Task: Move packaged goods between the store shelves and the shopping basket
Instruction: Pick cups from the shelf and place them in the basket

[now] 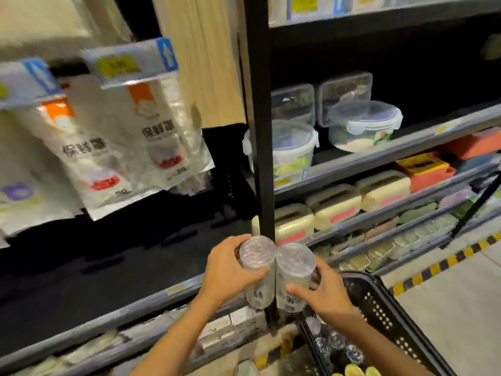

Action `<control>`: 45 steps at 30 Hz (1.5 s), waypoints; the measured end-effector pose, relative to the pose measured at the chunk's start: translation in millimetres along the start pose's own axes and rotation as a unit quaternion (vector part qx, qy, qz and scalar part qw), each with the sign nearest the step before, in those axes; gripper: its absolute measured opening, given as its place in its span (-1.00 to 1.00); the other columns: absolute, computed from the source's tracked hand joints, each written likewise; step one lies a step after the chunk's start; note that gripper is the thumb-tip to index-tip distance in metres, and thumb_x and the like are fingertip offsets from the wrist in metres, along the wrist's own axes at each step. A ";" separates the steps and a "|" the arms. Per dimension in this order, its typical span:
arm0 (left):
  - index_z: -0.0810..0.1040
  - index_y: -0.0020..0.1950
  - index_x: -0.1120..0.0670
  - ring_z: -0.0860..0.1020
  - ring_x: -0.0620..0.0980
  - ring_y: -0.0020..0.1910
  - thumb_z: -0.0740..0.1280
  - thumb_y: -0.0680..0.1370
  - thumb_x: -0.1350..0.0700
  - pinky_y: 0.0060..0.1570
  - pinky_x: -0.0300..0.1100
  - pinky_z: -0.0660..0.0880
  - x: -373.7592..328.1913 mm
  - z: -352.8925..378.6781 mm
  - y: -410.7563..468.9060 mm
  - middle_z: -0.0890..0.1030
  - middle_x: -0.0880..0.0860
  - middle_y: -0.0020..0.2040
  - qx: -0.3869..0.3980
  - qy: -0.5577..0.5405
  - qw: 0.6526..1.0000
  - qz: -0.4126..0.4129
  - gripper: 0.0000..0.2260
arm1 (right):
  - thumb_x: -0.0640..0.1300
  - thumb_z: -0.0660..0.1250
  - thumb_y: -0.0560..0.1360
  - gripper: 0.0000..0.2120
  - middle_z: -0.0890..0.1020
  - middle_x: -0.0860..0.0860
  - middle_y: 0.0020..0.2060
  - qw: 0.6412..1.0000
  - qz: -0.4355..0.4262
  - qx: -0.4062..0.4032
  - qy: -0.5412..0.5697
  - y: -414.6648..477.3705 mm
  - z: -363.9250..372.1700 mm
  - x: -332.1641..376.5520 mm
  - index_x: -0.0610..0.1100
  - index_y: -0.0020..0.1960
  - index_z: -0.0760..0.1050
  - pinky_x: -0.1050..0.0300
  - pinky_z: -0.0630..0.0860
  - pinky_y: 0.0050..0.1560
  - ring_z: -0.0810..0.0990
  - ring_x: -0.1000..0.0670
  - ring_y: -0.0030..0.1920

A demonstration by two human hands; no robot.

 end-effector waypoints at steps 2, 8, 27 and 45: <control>0.47 0.06 -0.19 0.47 -0.37 -0.09 0.60 0.23 0.02 -0.12 -0.64 0.30 15.4 -24.4 1.7 0.47 -0.33 -0.06 -0.026 -0.006 0.999 -0.023 -0.51 | -0.20 0.57 0.27 -0.37 0.52 0.29 0.03 0.999 -0.011 0.031 0.002 11.9 24.8 11.3 0.13 0.22 0.37 0.37 0.47 0.07 0.50 0.29 0.08; 0.51 0.11 -0.15 0.49 -0.41 -0.07 0.61 0.22 0.05 -0.08 -0.55 0.37 71.3 -72.5 19.7 0.51 -0.32 -0.02 -0.077 -0.037 0.992 -0.091 -0.48 | -0.19 0.56 0.29 -0.35 0.52 0.26 0.10 0.996 -0.015 0.083 0.006 55.8 93.3 23.1 0.23 0.18 0.31 0.05 0.46 0.27 0.50 0.16 0.17; 0.51 0.28 0.06 0.52 -0.03 0.17 0.61 0.24 0.10 0.20 -0.14 0.45 204.8 -17.9 103.7 0.55 0.00 0.21 -0.043 -0.097 0.974 -0.198 -0.37 | -0.28 0.53 0.32 -0.44 0.55 0.07 -0.03 0.996 0.085 -0.005 -0.032 179.6 154.9 -40.8 -0.07 0.21 0.35 0.43 0.45 -0.12 0.55 0.11 -0.03; 0.51 0.25 0.05 0.51 -0.05 0.17 0.62 0.22 0.05 0.21 -0.03 0.47 224.4 -1.8 101.9 0.53 -0.07 0.16 -0.027 -0.069 0.981 -0.177 -0.37 | -0.09 0.55 0.29 -0.17 0.51 -0.08 0.25 0.978 0.152 0.029 -0.139 192.8 167.2 -84.9 -0.11 0.44 0.22 -0.02 0.43 0.27 0.48 -0.11 0.27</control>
Point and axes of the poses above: each hand's wrist, its own y-axis towards the middle knuckle, its own z-axis out of the palm, x = y × z, the point moved 10 cm from there along y, towards the middle knuckle
